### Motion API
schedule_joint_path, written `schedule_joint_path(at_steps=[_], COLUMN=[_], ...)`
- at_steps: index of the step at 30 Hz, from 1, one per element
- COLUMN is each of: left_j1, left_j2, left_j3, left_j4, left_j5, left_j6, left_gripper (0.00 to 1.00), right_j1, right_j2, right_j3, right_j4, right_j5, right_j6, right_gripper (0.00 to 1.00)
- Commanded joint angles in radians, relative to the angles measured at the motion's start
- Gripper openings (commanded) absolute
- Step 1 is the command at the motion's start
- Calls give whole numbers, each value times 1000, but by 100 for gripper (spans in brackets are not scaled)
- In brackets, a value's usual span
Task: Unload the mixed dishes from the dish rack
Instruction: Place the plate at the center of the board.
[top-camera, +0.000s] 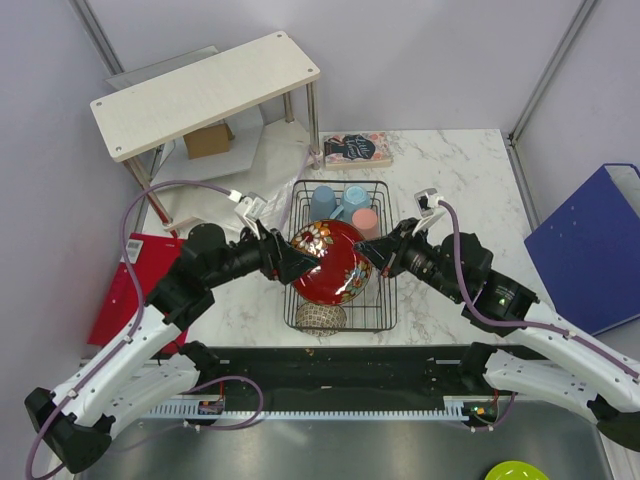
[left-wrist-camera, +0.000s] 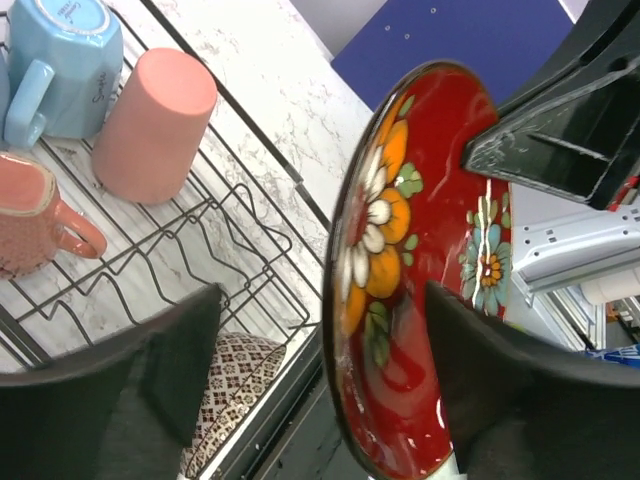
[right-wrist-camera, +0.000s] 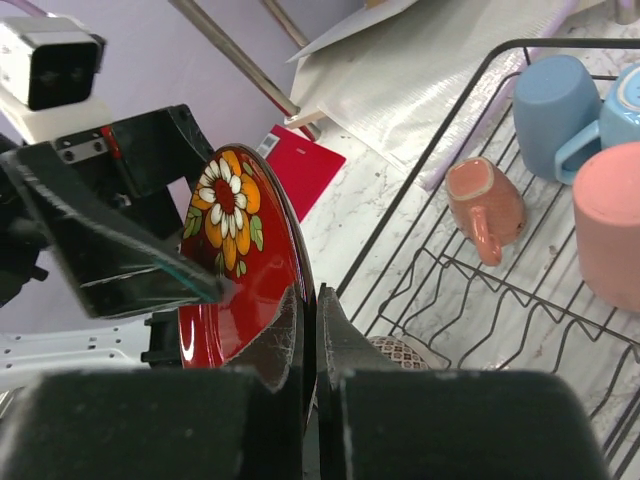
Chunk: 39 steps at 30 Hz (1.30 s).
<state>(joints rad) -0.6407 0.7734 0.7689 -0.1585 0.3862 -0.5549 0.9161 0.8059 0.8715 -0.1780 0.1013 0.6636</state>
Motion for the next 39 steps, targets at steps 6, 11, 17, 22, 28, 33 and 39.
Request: schedule_joint_path(at_steps=[6, 11, 17, 22, 28, 33, 39], left_j1=[3, 3, 3, 3, 3, 9, 114], left_j2=[-36, -56, -46, -17, -20, -14, -2], left_j3=[-22, -23, -17, -11, 9, 73, 139], left_j4=[42, 10, 1, 27, -3, -125, -216], left_j5=[7, -44, -30, 55, -3, -159, -265], left_j6=[24, 26, 39, 58, 58, 82, 89], left_gripper=[37, 46, 53, 2, 2, 2, 2], right_j1=[1, 1, 0, 0, 0, 0, 0], right_j2=[1, 13, 24, 30, 45, 96, 73], right_j3=[3, -2, -2, -3, 0, 55, 69], right_j4=[143, 141, 143, 140, 91, -122, -258], right_j5=[-32, -31, -37, -49, -3, 199, 438], right_j6=[44, 42, 41, 37, 19, -41, -56], right_gripper=[0, 0, 0, 0, 43, 98, 98])
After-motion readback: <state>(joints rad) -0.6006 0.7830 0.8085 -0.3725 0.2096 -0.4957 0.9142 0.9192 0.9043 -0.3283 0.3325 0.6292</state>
